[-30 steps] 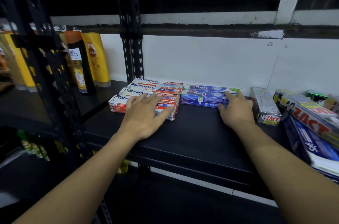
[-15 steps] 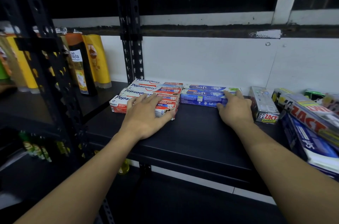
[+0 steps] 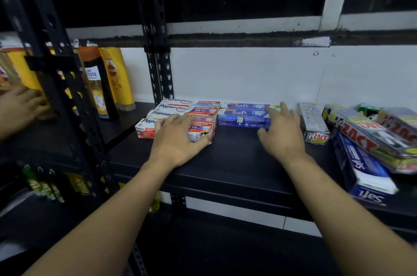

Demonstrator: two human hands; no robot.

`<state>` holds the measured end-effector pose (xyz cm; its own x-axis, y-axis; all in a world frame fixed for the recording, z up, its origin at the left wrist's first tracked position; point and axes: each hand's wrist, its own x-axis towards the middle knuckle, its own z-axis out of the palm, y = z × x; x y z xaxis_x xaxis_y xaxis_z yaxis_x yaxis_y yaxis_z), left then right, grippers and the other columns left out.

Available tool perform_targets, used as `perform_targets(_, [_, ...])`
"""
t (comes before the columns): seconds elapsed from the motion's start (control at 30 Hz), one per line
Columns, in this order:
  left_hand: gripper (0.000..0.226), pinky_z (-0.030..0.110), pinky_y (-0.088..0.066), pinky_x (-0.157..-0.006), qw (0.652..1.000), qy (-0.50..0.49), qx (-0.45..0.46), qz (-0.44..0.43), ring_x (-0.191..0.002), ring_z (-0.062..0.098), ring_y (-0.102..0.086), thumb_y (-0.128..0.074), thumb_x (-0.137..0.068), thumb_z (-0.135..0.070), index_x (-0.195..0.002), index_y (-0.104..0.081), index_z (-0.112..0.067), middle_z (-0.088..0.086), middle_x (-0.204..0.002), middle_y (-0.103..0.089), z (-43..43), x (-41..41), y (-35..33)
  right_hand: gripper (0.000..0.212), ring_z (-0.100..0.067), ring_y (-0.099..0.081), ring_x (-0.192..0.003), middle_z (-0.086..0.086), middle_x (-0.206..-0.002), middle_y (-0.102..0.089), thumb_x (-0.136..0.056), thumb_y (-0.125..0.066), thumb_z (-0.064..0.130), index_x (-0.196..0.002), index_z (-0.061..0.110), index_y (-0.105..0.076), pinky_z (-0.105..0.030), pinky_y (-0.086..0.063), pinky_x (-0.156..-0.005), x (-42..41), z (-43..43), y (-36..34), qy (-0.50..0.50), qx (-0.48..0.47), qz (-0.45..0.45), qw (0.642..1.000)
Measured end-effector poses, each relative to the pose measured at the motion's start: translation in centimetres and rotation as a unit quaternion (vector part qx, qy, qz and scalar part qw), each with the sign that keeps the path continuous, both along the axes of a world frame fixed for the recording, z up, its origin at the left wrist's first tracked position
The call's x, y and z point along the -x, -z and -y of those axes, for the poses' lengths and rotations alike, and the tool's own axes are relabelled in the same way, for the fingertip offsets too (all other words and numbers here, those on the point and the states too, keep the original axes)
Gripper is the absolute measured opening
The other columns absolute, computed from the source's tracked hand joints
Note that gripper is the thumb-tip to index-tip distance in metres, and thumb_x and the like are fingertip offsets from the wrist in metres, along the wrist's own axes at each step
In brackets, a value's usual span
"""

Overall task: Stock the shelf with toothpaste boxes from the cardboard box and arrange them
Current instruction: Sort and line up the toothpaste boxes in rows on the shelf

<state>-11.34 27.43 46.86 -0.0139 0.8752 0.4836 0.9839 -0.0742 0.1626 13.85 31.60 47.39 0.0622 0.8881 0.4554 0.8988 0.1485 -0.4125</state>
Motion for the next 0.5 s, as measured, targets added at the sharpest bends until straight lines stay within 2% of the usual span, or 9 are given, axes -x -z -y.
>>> perform_targets(0.17, [0.071,0.04,-0.017,-0.11,0.999,0.024,-0.031,-0.017,-0.134,0.016,-0.041,-0.04,-0.081,-0.073,-0.134,-0.055,-0.029,-0.006,-0.143,-0.054,0.8,-0.3,-0.4,0.06,-0.026,-0.018,-0.145,-0.003,-0.159,-0.024,-0.09,-0.057,0.022,-0.148,0.023,-0.039,-0.04,-0.039,-0.106,-0.7,6.1,-0.6,-0.029,0.014,0.035,0.999])
perform_targets(0.3, [0.063,0.041,-0.022,-0.107,0.989,0.083,-0.112,-0.046,-0.13,0.016,-0.046,-0.048,-0.08,-0.066,-0.129,-0.061,-0.028,-0.009,-0.14,-0.057,2.5,-1.8,-0.3,0.052,-0.027,-0.033,-0.138,-0.002,-0.148,-0.045,-0.087,-0.062,0.022,-0.138,0.019,-0.052,-0.043,-0.045,-0.103,-3.4,11.0,-1.7,-0.052,-0.038,0.064,0.996])
perform_targets(0.4, [0.06,0.04,-0.021,-0.111,0.985,0.14,-0.096,-0.011,-0.134,0.013,-0.043,-0.053,-0.079,-0.065,-0.129,-0.059,-0.032,-0.013,-0.141,-0.055,3.8,-5.4,-0.2,0.043,-0.029,-0.043,-0.132,-0.002,-0.139,-0.055,-0.085,-0.064,0.019,-0.128,0.018,-0.061,-0.043,-0.046,-0.101,-6.3,13.8,-2.0,-0.032,-0.089,0.069,0.993])
perform_targets(0.5, [0.059,0.044,-0.028,-0.113,0.976,0.208,-0.047,0.038,-0.134,0.012,-0.042,-0.054,-0.081,-0.064,-0.132,-0.056,-0.034,-0.014,-0.14,-0.055,4.9,-10.4,-0.3,0.035,-0.027,-0.052,-0.123,0.0,-0.129,-0.063,-0.084,-0.065,0.019,-0.12,0.019,-0.066,-0.038,-0.045,-0.1,-9.7,15.9,-1.3,0.001,-0.126,0.061,0.99])
